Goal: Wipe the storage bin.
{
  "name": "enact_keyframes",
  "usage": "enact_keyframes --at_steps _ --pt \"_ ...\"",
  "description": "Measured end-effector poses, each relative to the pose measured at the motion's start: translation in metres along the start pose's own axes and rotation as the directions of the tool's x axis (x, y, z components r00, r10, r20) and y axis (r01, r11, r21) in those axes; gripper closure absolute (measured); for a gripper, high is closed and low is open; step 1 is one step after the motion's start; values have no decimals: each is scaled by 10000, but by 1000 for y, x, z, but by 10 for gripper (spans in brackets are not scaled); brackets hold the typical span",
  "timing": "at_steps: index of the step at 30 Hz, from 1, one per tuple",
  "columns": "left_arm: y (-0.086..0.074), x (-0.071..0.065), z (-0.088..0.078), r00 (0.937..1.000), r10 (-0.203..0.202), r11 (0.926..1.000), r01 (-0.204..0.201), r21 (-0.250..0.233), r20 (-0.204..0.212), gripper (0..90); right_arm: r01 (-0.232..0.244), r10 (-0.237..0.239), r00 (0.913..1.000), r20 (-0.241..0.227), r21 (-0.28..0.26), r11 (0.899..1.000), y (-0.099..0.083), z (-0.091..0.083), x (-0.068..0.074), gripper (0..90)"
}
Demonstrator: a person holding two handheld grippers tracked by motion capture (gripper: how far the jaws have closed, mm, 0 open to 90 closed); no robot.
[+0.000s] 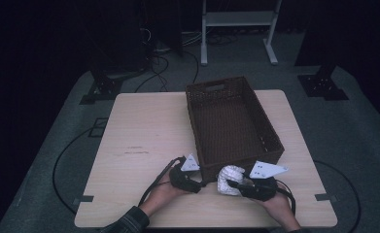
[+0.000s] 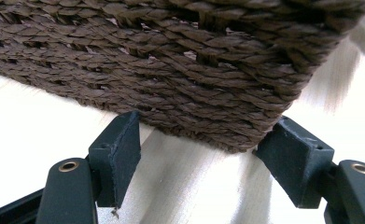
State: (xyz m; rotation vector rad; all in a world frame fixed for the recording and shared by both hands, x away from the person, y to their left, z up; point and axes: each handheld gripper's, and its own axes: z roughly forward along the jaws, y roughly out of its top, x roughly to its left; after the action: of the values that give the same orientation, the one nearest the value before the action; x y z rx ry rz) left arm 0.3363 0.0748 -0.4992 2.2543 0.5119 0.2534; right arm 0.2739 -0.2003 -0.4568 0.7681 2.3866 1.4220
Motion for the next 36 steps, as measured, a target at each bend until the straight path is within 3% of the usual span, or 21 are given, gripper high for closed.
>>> enact_keyframes --at_steps 9,17,27,30,36 --pt "0 0 0 10000 -11 10000 11 -6 -8 296 -16 31 9999 -151 998 9950 -11 21 1 632" --pt "0 0 0 10000 4 10000 -4 11 -16 296 -3 26 9998 -185 1218 9926 -13 27 2 632" --pt "0 0 0 10000 28 10000 -28 31 -8 296 136 -132 9996 -230 162 9998 2 11 9 630" --pt "0 0 0 10000 27 10000 -27 29 -12 296 272 -282 9992 -282 -324 9991 12 5 13 630" --pt "0 0 0 10000 27 10000 -27 22 -10 297 472 -498 9980 -377 -682 9966 23 2 17 631"
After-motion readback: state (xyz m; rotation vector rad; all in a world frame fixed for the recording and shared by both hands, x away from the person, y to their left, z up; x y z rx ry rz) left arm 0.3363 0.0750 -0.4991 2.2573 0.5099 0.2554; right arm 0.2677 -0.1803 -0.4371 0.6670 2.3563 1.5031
